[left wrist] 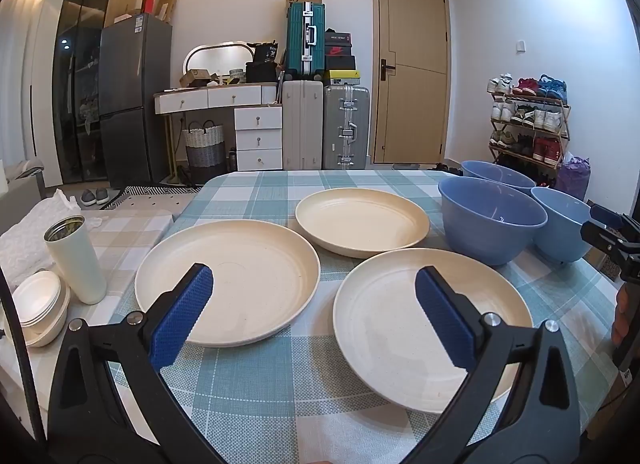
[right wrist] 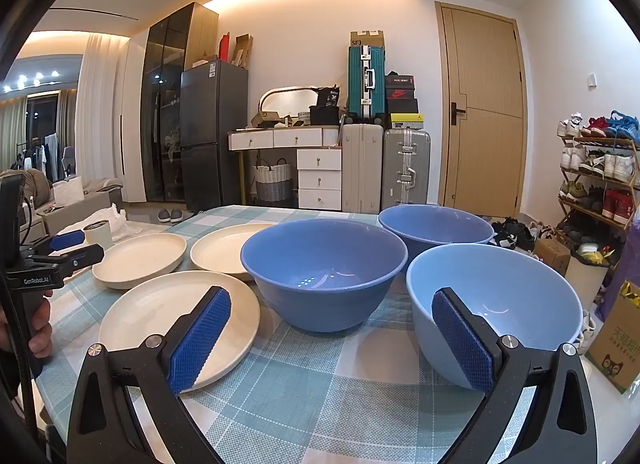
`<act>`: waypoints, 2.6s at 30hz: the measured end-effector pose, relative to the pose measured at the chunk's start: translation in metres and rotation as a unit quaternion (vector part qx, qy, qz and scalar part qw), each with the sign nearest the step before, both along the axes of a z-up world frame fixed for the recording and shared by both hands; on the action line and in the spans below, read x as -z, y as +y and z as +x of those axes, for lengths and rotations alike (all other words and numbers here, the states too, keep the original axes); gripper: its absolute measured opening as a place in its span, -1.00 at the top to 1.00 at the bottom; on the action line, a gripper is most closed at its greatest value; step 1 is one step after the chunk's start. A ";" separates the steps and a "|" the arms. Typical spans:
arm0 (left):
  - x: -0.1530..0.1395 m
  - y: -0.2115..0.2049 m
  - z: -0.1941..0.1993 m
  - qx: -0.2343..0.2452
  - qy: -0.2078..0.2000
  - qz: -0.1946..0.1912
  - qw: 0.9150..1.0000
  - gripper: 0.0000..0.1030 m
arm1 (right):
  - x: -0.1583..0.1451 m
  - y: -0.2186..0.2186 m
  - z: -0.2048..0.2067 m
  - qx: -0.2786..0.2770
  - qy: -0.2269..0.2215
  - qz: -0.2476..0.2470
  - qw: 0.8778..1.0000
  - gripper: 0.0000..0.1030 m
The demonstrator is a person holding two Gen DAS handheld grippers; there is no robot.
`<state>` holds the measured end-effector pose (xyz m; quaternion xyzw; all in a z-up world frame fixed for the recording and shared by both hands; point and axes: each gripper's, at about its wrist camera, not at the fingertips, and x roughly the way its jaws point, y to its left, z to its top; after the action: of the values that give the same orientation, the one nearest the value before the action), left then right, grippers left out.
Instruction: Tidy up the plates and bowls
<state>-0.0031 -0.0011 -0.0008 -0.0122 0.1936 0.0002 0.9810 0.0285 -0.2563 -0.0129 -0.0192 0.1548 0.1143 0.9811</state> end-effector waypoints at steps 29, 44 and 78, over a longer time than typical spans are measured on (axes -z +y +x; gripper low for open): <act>0.001 0.001 0.001 0.001 0.000 -0.001 1.000 -0.95 | 0.000 0.000 0.000 0.001 0.001 0.001 1.000 -0.99; 0.002 0.009 0.005 -0.010 0.013 -0.006 1.000 -0.96 | 0.003 -0.001 0.007 0.006 0.015 -0.002 1.000 -0.99; -0.068 0.044 -0.014 -0.053 0.049 -0.055 0.996 -0.95 | -0.083 0.067 0.023 -0.080 0.068 0.000 0.994 -0.99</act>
<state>-0.0171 0.0427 0.0672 -0.0760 0.2400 0.0422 0.9669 0.0517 -0.1892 0.0696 -0.0242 0.2191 0.1936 0.9560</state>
